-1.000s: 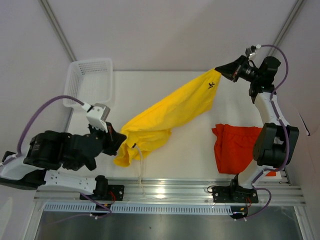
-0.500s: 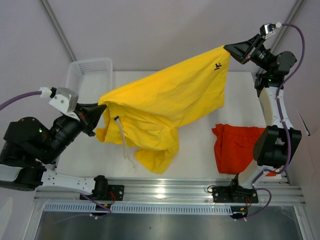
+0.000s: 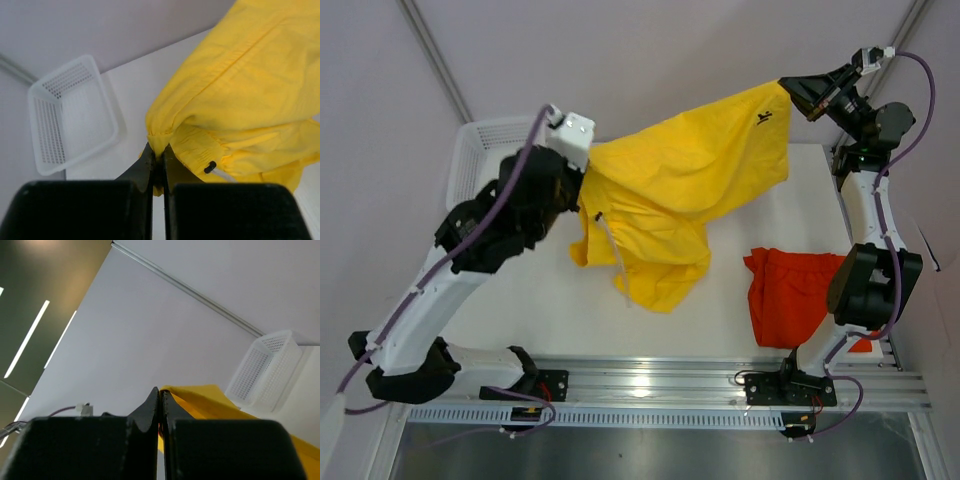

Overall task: Fold and stack the shorts
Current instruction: Flatten the shorts out

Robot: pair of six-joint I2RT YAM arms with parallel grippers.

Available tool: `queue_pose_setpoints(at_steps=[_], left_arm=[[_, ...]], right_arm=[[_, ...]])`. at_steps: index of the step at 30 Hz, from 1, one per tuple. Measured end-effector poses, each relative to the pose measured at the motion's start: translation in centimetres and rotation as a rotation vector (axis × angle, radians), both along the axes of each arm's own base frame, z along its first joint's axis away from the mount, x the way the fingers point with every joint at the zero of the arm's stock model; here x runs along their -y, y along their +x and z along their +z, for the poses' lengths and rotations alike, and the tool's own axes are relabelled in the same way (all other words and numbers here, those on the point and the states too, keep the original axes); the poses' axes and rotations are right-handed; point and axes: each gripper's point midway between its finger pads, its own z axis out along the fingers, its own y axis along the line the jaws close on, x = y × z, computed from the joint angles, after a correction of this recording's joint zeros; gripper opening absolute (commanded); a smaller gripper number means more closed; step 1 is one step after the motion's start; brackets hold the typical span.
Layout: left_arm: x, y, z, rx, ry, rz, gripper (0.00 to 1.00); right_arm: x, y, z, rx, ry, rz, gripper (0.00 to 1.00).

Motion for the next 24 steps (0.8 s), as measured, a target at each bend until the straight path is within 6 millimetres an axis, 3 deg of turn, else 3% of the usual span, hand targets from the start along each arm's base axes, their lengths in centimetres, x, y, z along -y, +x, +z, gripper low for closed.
queue_pose_setpoints(at_steps=[3,7,14,17,20,24], left_arm=[[-3.3,3.3,0.1,-0.081,-0.139,0.112,0.0],[-7.3,3.9,1.1,-0.105,-0.301,0.204,0.0],[-6.2,-1.0,6.1,-0.017,-0.448,0.003,0.0],[-6.2,-3.5,8.1,0.045,-0.49,-0.071,0.0],[-6.5,-6.0,9.4,0.106,-0.522,-0.129,0.0],[-6.9,-9.2,11.7,0.204,-0.562,-0.21,0.0]], right_arm=[[0.1,0.1,0.3,0.0,0.014,-0.01,0.0],[0.2,0.0,1.2,0.011,0.021,-0.016,0.0],[0.0,-0.8,2.9,0.029,0.038,-0.007,0.0],[-0.2,-2.1,3.6,0.017,0.044,-0.005,0.0],[-0.8,-4.8,5.7,0.049,0.026,-0.014,0.0],[-1.5,-11.0,10.2,0.185,-0.021,-0.064,0.0]])
